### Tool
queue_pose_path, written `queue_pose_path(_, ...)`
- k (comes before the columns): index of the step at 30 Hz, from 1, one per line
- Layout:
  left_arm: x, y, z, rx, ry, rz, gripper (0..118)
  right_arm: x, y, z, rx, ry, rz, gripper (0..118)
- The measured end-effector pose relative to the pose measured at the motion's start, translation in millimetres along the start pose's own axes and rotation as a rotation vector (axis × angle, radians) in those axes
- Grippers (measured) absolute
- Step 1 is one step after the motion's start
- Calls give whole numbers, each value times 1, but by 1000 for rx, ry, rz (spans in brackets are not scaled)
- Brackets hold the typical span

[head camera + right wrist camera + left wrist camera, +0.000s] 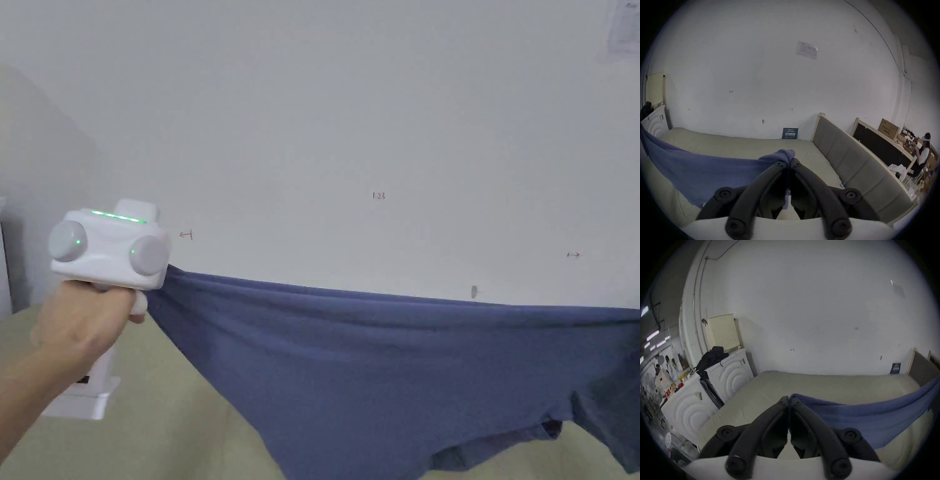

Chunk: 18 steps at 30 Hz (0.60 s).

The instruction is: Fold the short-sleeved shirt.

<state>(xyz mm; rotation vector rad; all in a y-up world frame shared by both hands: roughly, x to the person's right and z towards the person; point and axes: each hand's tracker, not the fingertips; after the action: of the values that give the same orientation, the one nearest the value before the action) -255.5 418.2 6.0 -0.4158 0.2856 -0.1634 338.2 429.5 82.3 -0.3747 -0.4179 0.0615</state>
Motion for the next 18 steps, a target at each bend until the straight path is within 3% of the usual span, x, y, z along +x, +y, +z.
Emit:
queue_pose_path(9,9,-113,-4,-134,-64,-11,2,7,-128,6,-166,54,23,2)
queue_pose_path(12,-2,-157,14,-185,-101,-14,2,17,-177,26,-254,74,64,2)
queue_pose_path(15,-13,-203,41,-232,-129,-54,2,30,-219,57,-270,103,21,2)
queue_pose_path(18,-24,-244,71,-262,-139,-61,1,40,-254,88,-290,103,30,2)
